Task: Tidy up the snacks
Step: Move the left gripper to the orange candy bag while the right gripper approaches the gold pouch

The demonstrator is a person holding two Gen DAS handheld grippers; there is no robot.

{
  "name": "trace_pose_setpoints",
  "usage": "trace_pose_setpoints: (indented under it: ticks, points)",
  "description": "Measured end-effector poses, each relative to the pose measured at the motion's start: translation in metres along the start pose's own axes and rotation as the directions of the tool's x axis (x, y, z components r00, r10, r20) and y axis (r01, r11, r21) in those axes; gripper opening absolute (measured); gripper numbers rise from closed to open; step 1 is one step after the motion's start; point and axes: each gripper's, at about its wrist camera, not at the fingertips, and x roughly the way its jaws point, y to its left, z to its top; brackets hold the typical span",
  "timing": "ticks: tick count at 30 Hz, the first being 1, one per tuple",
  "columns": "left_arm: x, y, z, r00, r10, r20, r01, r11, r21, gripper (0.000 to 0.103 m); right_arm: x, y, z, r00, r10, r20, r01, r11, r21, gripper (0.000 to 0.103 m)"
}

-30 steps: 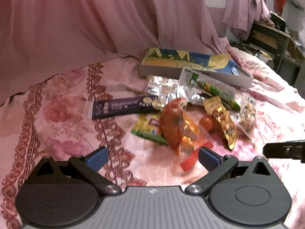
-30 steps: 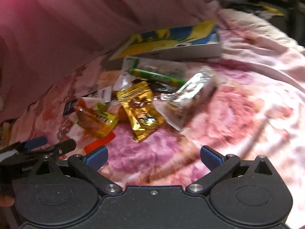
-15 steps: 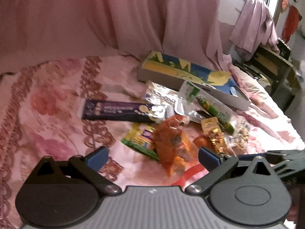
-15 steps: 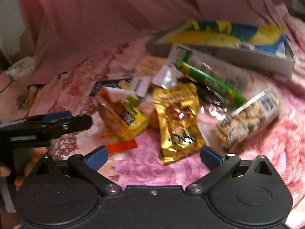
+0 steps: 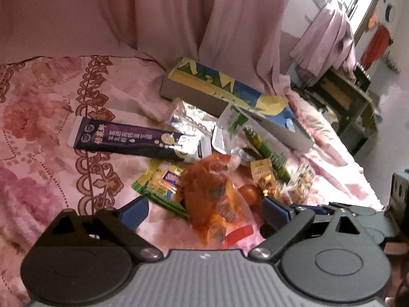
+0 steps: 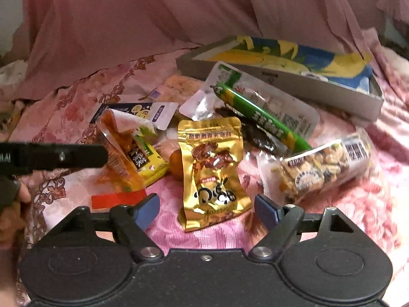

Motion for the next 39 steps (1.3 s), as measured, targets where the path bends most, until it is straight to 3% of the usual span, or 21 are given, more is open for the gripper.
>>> trace_pose_setpoints:
  ticks: [7, 14, 19, 25, 29, 39]
  points:
    - [0.007, 0.004, -0.002, 0.995, -0.094, 0.024, 0.093, 0.995, 0.027, 0.095, 0.007, -0.005, 0.003, 1.0, 0.003, 0.02, -0.004, 1.0, 0.019, 0.08]
    - [0.015, 0.007, -0.007, 0.996, -0.086, -0.023, 0.086, 0.996, 0.015, 0.09, 0.018, 0.0, -0.001, 0.999, -0.033, -0.022, 0.033, 0.999, -0.008, 0.079]
    - [0.017, 0.006, -0.009, 0.996, -0.082, -0.03, 0.083, 0.996, 0.026, 0.08, 0.017, 0.003, -0.003, 0.999, -0.045, -0.019, 0.045, 0.999, -0.009, 0.079]
    - [0.016, 0.003, -0.008, 0.994, -0.107, 0.038, 0.105, 0.993, 0.05, 0.075, 0.017, 0.005, -0.004, 0.998, -0.059, -0.014, 0.059, 0.998, -0.005, 0.079]
    - [0.02, 0.001, -0.009, 0.994, -0.1, 0.038, 0.097, 0.993, 0.064, 0.067, 0.017, 0.006, -0.005, 0.998, -0.067, -0.003, 0.067, 0.998, 0.001, 0.078]
    - [0.017, -0.004, -0.016, 0.996, -0.066, 0.052, 0.06, 0.993, 0.104, 0.059, 0.019, 0.008, -0.006, 0.996, -0.088, 0.019, 0.088, 0.996, 0.0, 0.07]
